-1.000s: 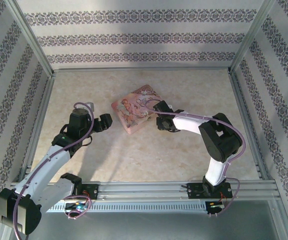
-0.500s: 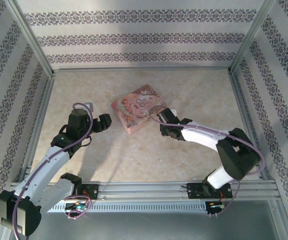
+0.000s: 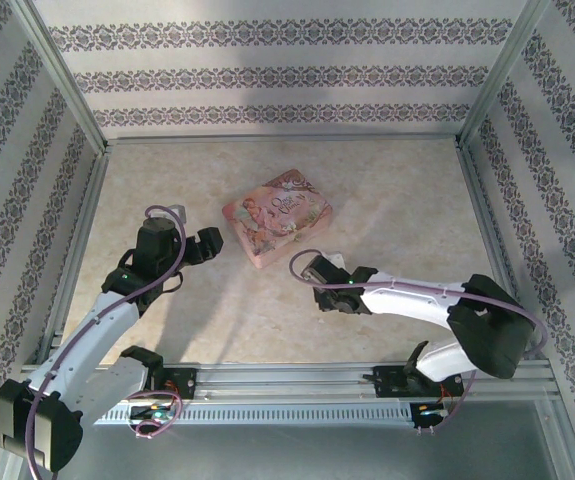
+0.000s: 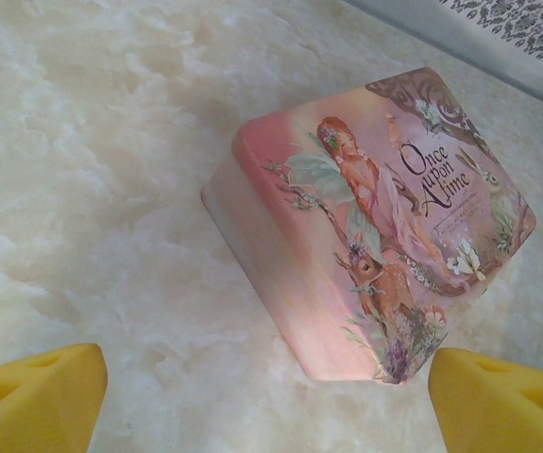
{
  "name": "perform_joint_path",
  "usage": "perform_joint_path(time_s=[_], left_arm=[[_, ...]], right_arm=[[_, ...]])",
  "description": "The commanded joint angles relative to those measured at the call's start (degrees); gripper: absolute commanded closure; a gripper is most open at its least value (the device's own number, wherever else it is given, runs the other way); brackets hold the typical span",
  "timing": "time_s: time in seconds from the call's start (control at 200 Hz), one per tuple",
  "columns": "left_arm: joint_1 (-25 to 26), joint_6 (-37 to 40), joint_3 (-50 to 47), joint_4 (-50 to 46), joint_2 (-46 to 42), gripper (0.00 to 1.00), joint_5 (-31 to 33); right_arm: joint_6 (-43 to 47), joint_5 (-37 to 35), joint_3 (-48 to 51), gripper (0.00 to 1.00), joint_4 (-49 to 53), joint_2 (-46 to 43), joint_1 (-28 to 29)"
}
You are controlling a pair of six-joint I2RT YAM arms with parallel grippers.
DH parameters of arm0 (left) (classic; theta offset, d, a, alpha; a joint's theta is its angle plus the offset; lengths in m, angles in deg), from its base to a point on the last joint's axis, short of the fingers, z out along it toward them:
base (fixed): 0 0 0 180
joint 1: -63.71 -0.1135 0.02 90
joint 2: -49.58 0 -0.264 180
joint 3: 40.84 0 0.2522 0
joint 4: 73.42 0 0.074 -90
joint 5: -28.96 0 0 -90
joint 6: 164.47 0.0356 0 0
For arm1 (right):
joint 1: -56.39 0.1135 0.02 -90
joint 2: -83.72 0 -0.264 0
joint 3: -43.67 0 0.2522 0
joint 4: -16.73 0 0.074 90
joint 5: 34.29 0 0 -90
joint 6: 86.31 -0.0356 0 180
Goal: Unlock a padlock with a key
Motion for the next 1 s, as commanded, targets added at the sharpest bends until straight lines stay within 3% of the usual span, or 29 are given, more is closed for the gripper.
perform_joint_path(time_s=[0.0, 0.18, 0.425, 0.75, 0.995], left_arm=[[-1.11, -0.90, -1.04, 1.17, 0.30, 0.12, 0.59], [-1.31, -0.94, -1.25, 0.75, 0.12, 0.12, 0.68], [-1.51, -0.86, -1.20, 0.64, -0.02, 0.12, 0.81], [-2.30, -0.33, -0.68, 0.29, -1.07, 0.10, 1.19], [-2.71, 0.33, -2.81, 0.55, -4.81, 0.04, 6.16]], right_arm=[[-1.97, 1.41, 0.99, 0.73, 0.15, 1.79, 0.70], [-2.46, 3.36, 0.77, 0.71, -0.93, 4.68, 0.76], [-3.03, 3.26, 0.44, 0.55, -0.40, 3.54, 0.87], [0.37, -1.44, -3.04, 0.38, 7.87, -8.50, -0.24], [7.48, -3.61, -2.33, 0.32, 8.72, -21.52, -8.36]])
